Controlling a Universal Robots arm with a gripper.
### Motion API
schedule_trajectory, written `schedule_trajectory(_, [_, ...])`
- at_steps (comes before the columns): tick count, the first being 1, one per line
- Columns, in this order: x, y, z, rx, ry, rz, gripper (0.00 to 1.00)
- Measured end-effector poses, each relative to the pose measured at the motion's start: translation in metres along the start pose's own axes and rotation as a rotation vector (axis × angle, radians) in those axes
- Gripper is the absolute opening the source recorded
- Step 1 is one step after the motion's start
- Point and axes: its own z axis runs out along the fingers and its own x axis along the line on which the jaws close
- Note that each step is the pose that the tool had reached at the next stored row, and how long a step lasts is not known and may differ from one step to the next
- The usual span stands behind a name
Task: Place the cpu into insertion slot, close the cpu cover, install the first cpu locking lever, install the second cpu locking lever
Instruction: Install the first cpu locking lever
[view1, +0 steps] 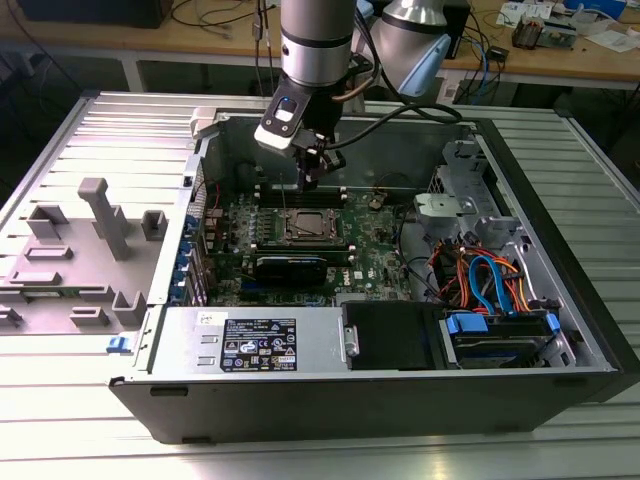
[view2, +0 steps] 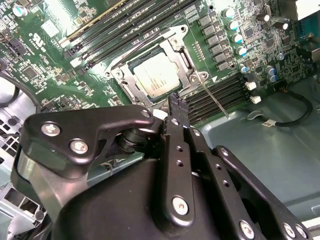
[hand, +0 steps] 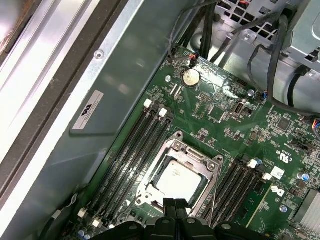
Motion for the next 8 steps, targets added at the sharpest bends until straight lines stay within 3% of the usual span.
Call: schedule_trajectory(8, [0.0000, 0.0000, 0.0000, 0.0000, -0.0001, 0.000, 0.11])
